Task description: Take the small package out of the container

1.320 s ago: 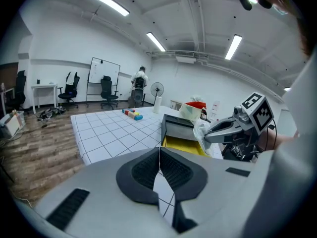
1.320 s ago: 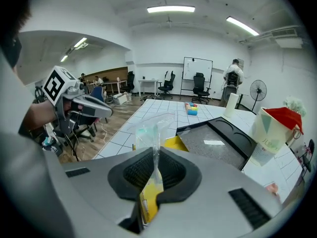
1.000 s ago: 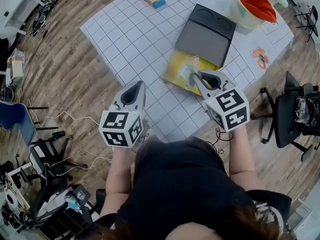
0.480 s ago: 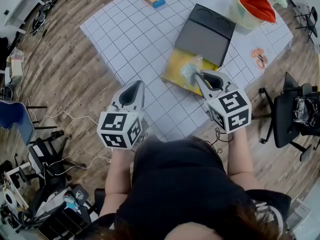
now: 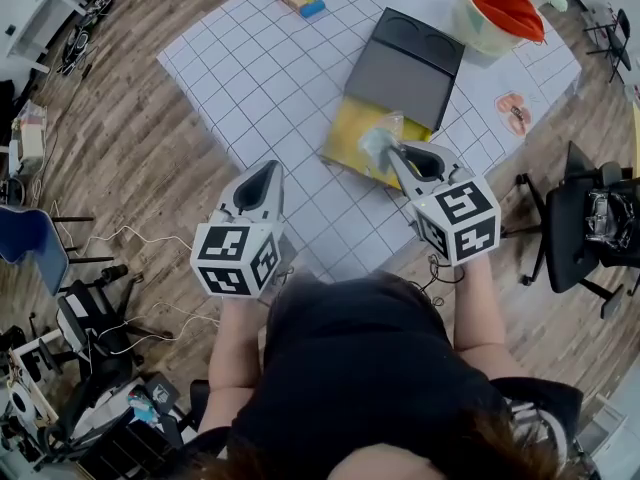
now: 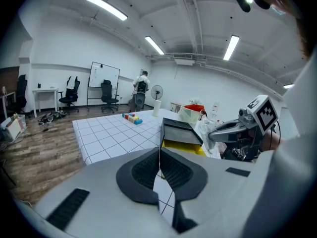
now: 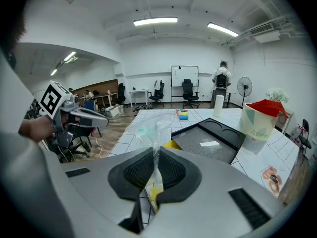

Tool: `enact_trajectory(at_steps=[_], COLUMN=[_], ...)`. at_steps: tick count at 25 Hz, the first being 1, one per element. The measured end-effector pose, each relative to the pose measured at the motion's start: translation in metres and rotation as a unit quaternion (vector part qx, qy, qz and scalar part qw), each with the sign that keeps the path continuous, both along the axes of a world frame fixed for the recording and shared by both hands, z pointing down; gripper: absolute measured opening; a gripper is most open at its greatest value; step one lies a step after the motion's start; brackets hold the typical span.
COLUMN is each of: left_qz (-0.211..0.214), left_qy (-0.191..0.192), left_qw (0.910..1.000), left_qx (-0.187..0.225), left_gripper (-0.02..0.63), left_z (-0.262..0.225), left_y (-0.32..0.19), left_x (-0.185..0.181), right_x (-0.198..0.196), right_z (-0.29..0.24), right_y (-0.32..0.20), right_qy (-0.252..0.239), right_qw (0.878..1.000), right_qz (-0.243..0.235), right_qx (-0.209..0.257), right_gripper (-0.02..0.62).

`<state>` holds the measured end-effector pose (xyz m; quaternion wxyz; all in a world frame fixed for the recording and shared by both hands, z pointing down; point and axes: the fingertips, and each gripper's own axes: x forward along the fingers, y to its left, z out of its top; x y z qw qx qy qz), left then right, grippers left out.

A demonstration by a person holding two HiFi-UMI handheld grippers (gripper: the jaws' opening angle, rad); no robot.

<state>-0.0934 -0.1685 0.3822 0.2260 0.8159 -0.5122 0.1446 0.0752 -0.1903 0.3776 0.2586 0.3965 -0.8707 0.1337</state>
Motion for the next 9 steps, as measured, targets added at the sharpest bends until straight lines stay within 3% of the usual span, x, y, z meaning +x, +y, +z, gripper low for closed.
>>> enact_trajectory(at_steps=[9], left_qz=[0.003], left_qy=[-0.005], left_qw=[1.0000], left_qx=[0.003], left_gripper=[0.028], left_z=[-0.0024], left_y=[0.0038], left_x=[0.0013], right_x=[0.0054], right_z=[-0.0015], right_y=[0.0033], right_qy=[-0.002], right_qw=[1.000], right_qz=[0.009], right_qx=[-0.001], right_gripper=[0.035])
